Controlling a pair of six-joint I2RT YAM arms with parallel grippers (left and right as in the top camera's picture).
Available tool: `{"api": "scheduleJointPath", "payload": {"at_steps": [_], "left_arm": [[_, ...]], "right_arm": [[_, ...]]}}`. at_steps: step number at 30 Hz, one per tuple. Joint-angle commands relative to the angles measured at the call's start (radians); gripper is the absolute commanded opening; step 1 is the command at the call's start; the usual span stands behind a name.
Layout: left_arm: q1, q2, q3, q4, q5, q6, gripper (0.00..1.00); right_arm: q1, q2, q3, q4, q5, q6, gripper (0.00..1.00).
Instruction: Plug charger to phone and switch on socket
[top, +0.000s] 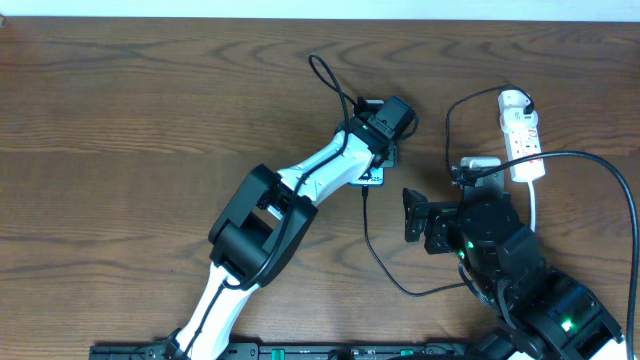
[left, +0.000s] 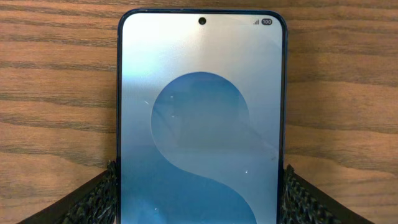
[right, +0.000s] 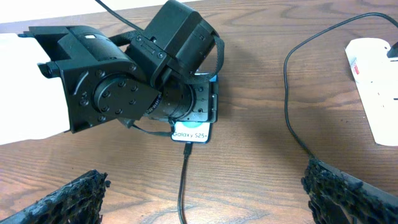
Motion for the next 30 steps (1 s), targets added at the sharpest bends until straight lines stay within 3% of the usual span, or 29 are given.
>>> {"api": "scheduleJointPath", "payload": {"at_steps": [1, 10, 17, 30], "left_arm": [[0.000, 0.090, -0.038, -0.017, 0.035, -0.083, 0.63], [0.000, 0.091, -0.038, -0.024, 0.036, -0.151, 0.63], [0.000, 0.091, -0.038, -0.032, 0.036, -0.050, 0.63], [0.000, 0.091, -0.038, -0.032, 0.036, -0.049, 0.63]], "right_arm": [[-0.010, -0.002, 0.011, -0.001, 0.002, 0.015, 0.99], [-0.010, -0.002, 0.011, -0.001, 0.002, 0.015, 0.99], [-0.010, 0.000, 0.011, 0.000, 0.002, 0.015, 0.99], [-0.010, 0.011, 0.011, 0.001, 0.002, 0.015, 0.99]]}}
